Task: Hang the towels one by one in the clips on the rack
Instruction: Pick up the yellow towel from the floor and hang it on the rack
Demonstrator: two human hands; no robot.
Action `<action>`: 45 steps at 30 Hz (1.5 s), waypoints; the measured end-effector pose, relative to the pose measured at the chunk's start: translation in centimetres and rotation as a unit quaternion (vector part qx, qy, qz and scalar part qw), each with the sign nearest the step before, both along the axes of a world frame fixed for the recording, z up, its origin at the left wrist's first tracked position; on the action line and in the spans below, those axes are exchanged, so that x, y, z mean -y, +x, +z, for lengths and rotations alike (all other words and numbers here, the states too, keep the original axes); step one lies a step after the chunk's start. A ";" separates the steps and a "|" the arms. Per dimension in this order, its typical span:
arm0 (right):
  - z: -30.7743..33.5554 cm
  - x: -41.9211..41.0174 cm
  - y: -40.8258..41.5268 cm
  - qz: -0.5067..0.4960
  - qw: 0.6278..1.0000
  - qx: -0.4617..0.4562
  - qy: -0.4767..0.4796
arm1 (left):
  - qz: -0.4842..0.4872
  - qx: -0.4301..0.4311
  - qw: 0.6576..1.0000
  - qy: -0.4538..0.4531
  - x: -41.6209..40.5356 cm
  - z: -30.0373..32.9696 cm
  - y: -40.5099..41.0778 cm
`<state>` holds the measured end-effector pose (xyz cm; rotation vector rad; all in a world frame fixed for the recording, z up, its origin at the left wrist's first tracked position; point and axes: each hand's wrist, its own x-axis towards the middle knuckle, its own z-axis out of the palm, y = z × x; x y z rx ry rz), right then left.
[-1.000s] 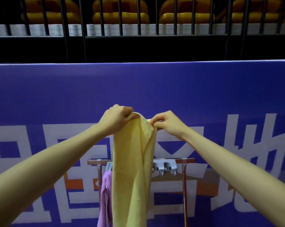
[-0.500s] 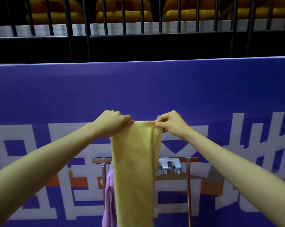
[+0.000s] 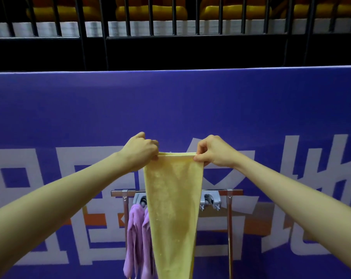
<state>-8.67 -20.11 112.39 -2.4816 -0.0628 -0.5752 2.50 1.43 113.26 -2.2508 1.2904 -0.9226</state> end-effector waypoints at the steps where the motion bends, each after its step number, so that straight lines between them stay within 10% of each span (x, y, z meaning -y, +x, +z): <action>1: 0.0 0.0 0.0 0.000 1.000 -0.004 -0.002 | 0.011 -0.003 1.000 -0.006 0.3 -0.1 -0.1; 16: 1.4 0.4 -0.4 0.011 0.999 -0.022 0.047 | -0.052 -0.233 0.943 -0.233 0.2 -0.4 0.5; 22: 1.4 0.5 0.0 -0.013 1.000 0.010 0.012 | -0.089 -0.417 0.849 -0.310 0.3 -1.0 1.2; 29: 1.2 0.2 0.3 -0.019 0.998 0.047 0.025 | -0.109 -0.433 0.809 -0.382 0.7 -1.4 1.7; 37: 1.2 0.5 0.2 -0.023 0.998 0.055 0.023 | -0.108 -0.322 0.884 -0.322 1.3 -1.6 2.1; 45: 0.9 0.5 0.7 -0.033 0.991 0.128 0.034 | -0.212 -0.393 0.868 -0.218 0.8 -1.0 1.3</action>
